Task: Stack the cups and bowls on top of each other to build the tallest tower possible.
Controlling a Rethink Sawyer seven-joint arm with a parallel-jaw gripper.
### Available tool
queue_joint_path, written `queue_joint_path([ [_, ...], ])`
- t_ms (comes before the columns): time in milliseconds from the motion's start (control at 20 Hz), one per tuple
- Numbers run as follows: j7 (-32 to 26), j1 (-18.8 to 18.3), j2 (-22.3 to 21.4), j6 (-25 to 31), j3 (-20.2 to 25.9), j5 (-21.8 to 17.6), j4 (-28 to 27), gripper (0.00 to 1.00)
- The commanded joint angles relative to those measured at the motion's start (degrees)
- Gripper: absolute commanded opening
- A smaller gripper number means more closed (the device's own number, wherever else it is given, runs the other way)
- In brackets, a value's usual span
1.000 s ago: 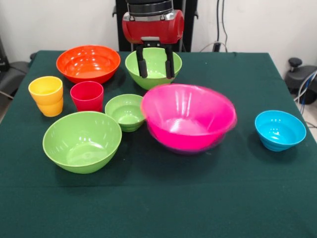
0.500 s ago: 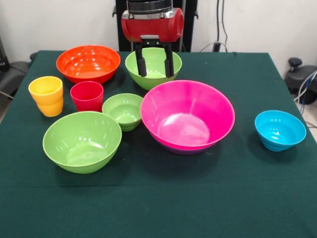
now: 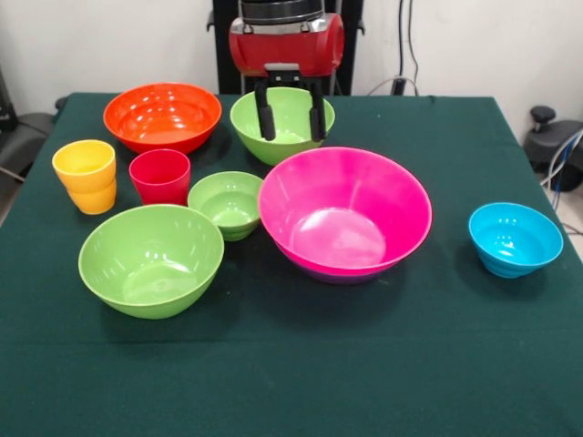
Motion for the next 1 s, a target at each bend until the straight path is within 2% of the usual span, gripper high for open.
queue_joint_path([
  [50, 1.08, 4.71, 1.67, -0.41, -1.27, -5.71, 0.71, 1.00],
  [250, 1.99, 5.44, 0.39, -2.96, -2.06, -6.61, 3.95, 1.00],
  [500, 0.21, 2.10, -2.37, -4.62, -0.21, -8.19, 9.34, 1.00],
  [750, -2.59, -4.12, -4.33, -6.62, 3.48, -10.09, 15.25, 1.00],
  [1000, -4.60, -9.84, -4.81, -7.17, 6.44, -12.41, 18.04, 1.00],
])
